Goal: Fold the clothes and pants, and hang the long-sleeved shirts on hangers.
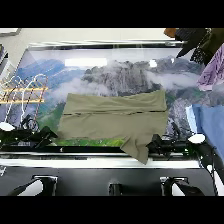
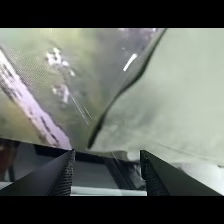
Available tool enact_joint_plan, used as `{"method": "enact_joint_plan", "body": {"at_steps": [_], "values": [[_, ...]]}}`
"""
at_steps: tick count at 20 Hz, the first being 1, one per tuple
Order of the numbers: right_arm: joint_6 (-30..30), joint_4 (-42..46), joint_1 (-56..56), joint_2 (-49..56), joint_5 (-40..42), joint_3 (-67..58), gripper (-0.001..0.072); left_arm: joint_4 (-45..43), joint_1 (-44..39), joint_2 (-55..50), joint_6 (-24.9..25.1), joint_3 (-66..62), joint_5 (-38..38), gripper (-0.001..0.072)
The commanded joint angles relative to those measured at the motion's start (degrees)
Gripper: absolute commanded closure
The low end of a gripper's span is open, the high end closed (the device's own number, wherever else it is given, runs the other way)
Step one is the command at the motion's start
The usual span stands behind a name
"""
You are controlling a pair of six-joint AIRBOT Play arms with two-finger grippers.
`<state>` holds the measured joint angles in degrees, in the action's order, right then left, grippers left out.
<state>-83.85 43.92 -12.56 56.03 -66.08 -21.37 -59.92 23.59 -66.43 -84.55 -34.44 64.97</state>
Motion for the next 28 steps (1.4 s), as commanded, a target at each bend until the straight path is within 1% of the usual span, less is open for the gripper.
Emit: {"method": "enact_joint_plan", "body": {"at_steps": [1,6,10,14,16,18,21,22,23,24,28], "values": [[0.07,0.04,0.07,-0.57,-1.33,0.00,0.0684,0.98,2.69,-0.04,2.38,0.59,-1.57,0.0237],[0.07,0.07,0.07,-0.57,-1.29,0.00,0.0684,5.60,3.08,-3.19,7.37,0.59,-1.42,0.0237],[0.07,0.02,0.07,-0.57,-2.05,0.00,0.0684,6.78,2.82,-6.69,8.20,0.59,-1.55,0.0237],[0.07,0.02,0.07,-0.57,-2.40,0.00,0.0684,7.02,1.86,-7.50,8.79,0.59,-1.62,0.0240],[0.07,0.02,0.07,-0.57,-2.56,0.00,0.0684,7.04,1.86,-7.50,8.76,0.59,-1.57,0.0295],[0.07,0.00,0.07,-0.57,-2.64,0.00,0.0684,7.04,1.73,-7.50,8.81,0.59,-1.57,0.0471],[0.07,0.02,0.07,-0.57,-2.97,0.00,0.0684,7.02,1.55,-7.50,9.94,0.59,-0.68,0.0476],[0.07,0.02,0.07,-0.57,-2.97,0.00,0.0685,7.02,1.55,-7.50,10.27,0.59,-0.35,0.0504],[0.07,0.02,0.07,-0.57,-2.97,0.00,0.0685,7.02,1.55,-7.50,10.34,0.59,-0.11,0.0616],[0.07,0.02,0.07,-0.57,-3.02,0.00,0.0685,7.04,1.55,-7.50,10.71,0.59,0.17,0.0692],[-0.02,0.26,0.07,-3.82,-4.09,0.00,0.0686,7.02,1.75,-6.27,10.99,0.57,3.37,0.0693]]}}
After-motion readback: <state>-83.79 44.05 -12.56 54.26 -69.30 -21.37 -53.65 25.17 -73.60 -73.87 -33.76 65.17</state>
